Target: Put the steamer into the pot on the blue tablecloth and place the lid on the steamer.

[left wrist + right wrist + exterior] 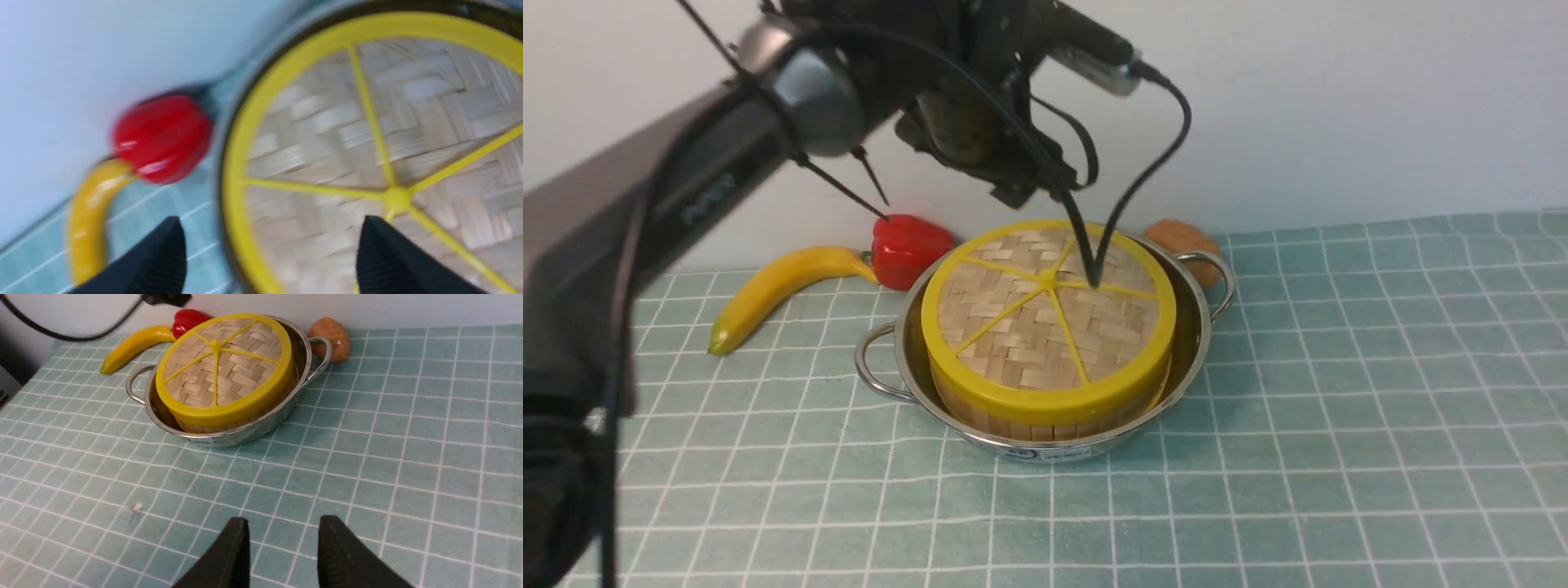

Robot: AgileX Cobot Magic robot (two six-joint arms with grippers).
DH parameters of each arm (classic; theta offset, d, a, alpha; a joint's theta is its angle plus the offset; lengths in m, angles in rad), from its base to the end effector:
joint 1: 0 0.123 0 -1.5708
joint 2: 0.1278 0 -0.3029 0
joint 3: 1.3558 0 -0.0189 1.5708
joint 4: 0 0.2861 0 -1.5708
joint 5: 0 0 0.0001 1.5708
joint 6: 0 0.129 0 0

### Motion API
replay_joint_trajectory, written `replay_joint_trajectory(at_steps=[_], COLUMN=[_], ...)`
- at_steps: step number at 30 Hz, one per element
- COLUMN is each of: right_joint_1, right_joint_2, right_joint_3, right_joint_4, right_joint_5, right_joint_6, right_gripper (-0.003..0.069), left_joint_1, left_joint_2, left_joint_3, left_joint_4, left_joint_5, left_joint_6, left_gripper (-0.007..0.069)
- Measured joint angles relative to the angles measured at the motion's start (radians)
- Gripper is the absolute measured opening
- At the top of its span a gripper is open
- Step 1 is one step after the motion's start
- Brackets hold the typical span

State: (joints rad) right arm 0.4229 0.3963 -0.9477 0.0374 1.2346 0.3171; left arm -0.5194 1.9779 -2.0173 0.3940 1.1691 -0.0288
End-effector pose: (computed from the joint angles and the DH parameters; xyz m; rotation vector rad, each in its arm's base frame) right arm 0.0555 0.0300 0.3879 -0.1236 2.2008 0.4655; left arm 0.4564 -0.2084 0.3360 0.6797 2.4216 0.3116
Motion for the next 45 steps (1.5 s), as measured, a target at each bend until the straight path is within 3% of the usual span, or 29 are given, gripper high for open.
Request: replay_joint_trajectory(at_steps=[1, 2, 4, 9, 12, 15, 17, 22, 29, 35, 40, 45], right_joint_1=[0.000, 0.000, 0.000, 0.000, 0.000, 0.000, 0.000, 0.000, 0.000, 0.000, 0.000, 0.000], right_joint_2=[-0.002, -0.003, -0.023, -0.088, -0.127, -0.176, -0.191, -0.194, -0.194, -0.194, -0.194, -0.194], right_joint_3=[0.000, 0.000, 0.020, 0.125, 0.214, 0.350, 0.401, 0.421, 0.421, 0.421, 0.421, 0.421], right_joint_4=[-0.037, -0.052, -0.142, -0.311, -0.378, -0.424, -0.441, -0.445, -0.409, -0.403, -0.402, -0.402], right_joint_5=[0.000, 0.000, -0.021, -0.138, -0.188, -0.234, -0.259, -0.287, -0.306, -0.309, -0.309, -0.309], right_joint_6=[-0.017, -0.021, -0.031, -0.016, 0.021, 0.063, 0.070, 0.073, 0.090, 0.092, 0.093, 0.093], right_gripper=[0.0253, 0.0253, 0.0252, 0.0215, 0.0161, 0.0027, -0.0011, -0.0015, -0.0008, 0.0006, 0.0028, 0.0055], left_joint_1=[0.000, 0.000, 0.000, 0.000, 0.000, 0.000, 0.000, 0.000, 0.000, 0.000, 0.000, 0.000], left_joint_2=[-0.067, -0.075, -0.193, -0.353, -0.436, -0.570, -0.660, -0.852, -1.220, -1.446, -1.513, -1.514], left_joint_3=[0.000, 0.000, 0.000, 0.002, 0.027, 0.123, 0.208, 0.450, 0.885, 1.176, 1.284, 1.306], left_joint_4=[0.022, 0.024, 0.032, 0.015, -0.002, -0.029, -0.054, -0.117, -0.130, -0.181, -0.178, -0.047], left_joint_5=[0.026, 0.026, 0.039, 0.041, 0.041, 0.041, 0.042, -0.003, -0.303, -0.388, -0.389, -0.385], left_joint_6=[-0.017, -0.017, -0.033, -0.039, -0.039, -0.040, -0.049, -0.056, -0.097, -0.163, -0.159, -0.119], left_gripper=[0.0366, 0.0366, 0.0142, -0.0018, -0.0023, -0.0023, -0.0023, -0.0022, -0.0022, -0.0022, -0.0019, -0.0011])
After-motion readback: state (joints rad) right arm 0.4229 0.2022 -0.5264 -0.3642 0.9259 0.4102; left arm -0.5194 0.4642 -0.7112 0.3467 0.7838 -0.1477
